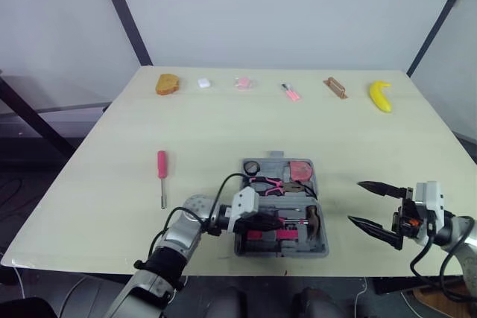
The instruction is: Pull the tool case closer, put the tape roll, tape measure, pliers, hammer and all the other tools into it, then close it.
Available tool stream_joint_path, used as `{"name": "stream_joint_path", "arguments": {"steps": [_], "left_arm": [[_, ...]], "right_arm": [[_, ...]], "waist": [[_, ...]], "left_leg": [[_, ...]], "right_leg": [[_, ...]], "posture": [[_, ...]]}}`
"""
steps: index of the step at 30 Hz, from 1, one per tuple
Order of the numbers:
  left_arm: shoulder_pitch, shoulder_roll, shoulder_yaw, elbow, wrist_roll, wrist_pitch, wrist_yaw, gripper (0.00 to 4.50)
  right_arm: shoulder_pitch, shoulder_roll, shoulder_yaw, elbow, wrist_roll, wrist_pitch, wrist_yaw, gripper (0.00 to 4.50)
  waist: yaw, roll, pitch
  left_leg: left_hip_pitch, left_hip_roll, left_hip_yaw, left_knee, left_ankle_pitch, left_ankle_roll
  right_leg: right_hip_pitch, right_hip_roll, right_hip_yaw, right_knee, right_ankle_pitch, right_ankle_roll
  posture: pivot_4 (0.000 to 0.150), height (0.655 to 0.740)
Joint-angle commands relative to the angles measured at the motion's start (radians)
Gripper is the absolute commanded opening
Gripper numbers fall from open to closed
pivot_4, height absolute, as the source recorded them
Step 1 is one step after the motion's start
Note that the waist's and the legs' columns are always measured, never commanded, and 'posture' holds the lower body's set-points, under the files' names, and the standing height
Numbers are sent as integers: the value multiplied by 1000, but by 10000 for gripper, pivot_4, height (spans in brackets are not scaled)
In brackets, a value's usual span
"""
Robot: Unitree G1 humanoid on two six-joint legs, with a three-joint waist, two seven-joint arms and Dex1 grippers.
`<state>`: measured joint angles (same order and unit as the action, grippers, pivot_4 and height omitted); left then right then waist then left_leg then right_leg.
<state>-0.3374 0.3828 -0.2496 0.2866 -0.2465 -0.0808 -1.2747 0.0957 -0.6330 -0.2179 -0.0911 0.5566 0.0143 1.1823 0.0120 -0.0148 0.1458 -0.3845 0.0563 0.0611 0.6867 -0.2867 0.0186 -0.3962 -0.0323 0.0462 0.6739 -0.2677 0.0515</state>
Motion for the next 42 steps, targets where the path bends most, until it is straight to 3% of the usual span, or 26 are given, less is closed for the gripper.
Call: {"name": "stream_joint_path", "arguments": {"steps": [1, 8, 9, 10, 11, 15, 16, 18, 28, 42], "left_arm": [[40, 54, 111, -136, -80, 81, 64, 587], [192, 152, 320, -202, -137, 142, 198, 587], [239, 174, 378, -193, -148, 139, 219, 6289], [290, 196, 427, -187, -157, 137, 229, 7227], [334, 213, 462, -180, -153, 122, 238, 11390], [451, 245, 554, -176, -166, 106, 258, 30906], [480, 249, 583, -169, -172, 103, 261, 33177], [535, 256, 633, -144, -182, 91, 261, 43135], [626, 229, 778, -24, -216, 76, 332, 44181], [617, 220, 762, -24, -210, 64, 369, 44181]], "right_arm": [[9, 13, -54, 18, 25, -23, -14, 45000], [59, 24, -99, 114, -9, -102, -10, 45000], [70, 25, -115, 139, -14, -122, -14, 45000], [83, 22, -130, 163, -15, -136, -9, 45000], [92, 20, -143, 187, -17, -152, -6, 45000], [110, 4, -176, 263, -19, -194, 23, 45000], [114, -4, -187, 282, -16, -195, 32, 45000], [124, -18, -208, 316, -15, -206, 43, 45000], [163, -74, -273, 396, 1, -180, 67, 45000], [187, -56, -261, 270, -5, -130, 26, 45000]], "waist": [[0, 0, 0], [-2, 0, 0], [-2, 0, 1], [-4, 0, 1], [-11, -1, 1], [-16, -1, 2], [-14, -1, 2], [-16, -2, 2], [-22, -2, 2], [-23, -4, 2]], "left_leg": [[0, 0, 0, 0, 0, 0], [1, 0, 0, -2, 0, 0], [1, 0, 0, -2, 0, 0], [1, 0, 1, -2, 0, 0], [1, 0, 1, -3, 0, 0], [1, 1, 1, -6, 0, 0], [1, 1, 1, -6, 0, 0], [2, 1, 1, -6, 0, 0], [2, 1, 2, -6, -1, 1], [2, 2, 2, -10, -1, 1]], "right_leg": [[0, 0, 0, 0, 0, 0], [0, -1, 0, -1, 0, 0], [0, -1, 0, -1, 0, 0], [0, -1, 1, -1, 0, 0], [0, -1, 1, -2, 0, 0], [0, -2, 0, -4, 0, 0], [0, -2, 0, -5, 0, 0], [0, -3, 1, -6, -1, -1], [0, -3, 1, -7, -2, -3], [0, -3, 2, -10, -2, -3]], "posture": [[1500, 7400], [1500, 7400], [1500, 7400], [1500, 7400], [1500, 7400], [1500, 7400], [1500, 7400], [1500, 7400], [1500, 7400], [1500, 7400]]}}
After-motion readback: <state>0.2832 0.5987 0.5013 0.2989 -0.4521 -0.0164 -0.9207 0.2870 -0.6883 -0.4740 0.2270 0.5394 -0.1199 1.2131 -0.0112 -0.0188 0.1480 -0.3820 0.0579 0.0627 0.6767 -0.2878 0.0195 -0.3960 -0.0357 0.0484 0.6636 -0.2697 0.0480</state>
